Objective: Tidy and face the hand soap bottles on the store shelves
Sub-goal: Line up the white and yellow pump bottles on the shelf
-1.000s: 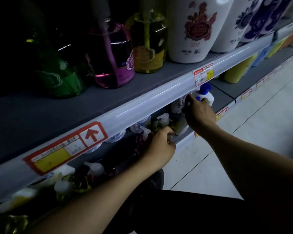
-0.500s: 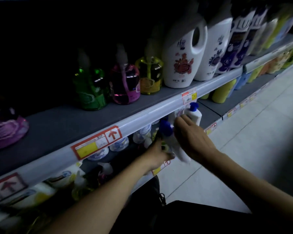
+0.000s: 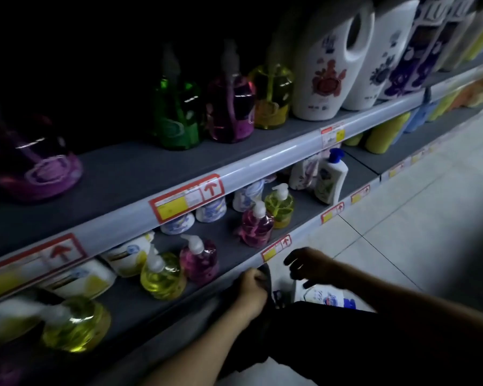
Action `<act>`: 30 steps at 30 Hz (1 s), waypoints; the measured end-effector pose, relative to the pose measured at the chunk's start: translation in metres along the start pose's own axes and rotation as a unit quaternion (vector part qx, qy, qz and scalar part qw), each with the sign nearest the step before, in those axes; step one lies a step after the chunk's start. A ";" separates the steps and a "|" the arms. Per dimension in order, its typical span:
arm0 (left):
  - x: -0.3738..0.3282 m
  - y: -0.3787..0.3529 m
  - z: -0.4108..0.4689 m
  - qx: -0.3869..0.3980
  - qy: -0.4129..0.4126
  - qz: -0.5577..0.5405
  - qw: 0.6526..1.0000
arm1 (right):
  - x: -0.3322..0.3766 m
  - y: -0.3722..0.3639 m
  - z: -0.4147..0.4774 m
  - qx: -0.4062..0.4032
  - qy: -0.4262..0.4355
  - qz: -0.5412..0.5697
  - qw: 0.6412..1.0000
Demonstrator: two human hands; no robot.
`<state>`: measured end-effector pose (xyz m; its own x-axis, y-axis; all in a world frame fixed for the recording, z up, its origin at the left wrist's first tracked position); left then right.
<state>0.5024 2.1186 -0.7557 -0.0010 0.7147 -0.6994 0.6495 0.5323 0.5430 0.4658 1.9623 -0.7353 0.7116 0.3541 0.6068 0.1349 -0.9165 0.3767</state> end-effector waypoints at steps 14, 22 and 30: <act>-0.050 -0.151 0.127 0.163 -0.145 0.231 0.948 | -0.258 0.030 -0.002 -0.340 -0.257 0.405 0.809; 0.000 -0.238 0.145 0.331 -0.034 0.274 0.902 | -0.268 -0.043 0.046 -0.294 -0.176 0.663 0.666; 0.012 -0.200 0.128 0.290 0.108 0.013 0.951 | -0.241 -0.038 0.039 -0.275 -0.047 0.681 0.677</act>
<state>0.4697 1.9625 -0.9321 -0.0951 0.8334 -0.5444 0.9612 0.2192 0.1677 0.3159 1.9045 -0.9232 -0.0376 -0.7866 0.6163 -0.9495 -0.1642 -0.2675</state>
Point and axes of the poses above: each hand's wrist, its own z-axis towards the middle knuckle, its own y-axis out of the back of the hand, x = y × z, the point moved 7 cm from there along z, towards the middle knuckle, and after that the axes turned 12 degrees about z, right-handed, at the moved point
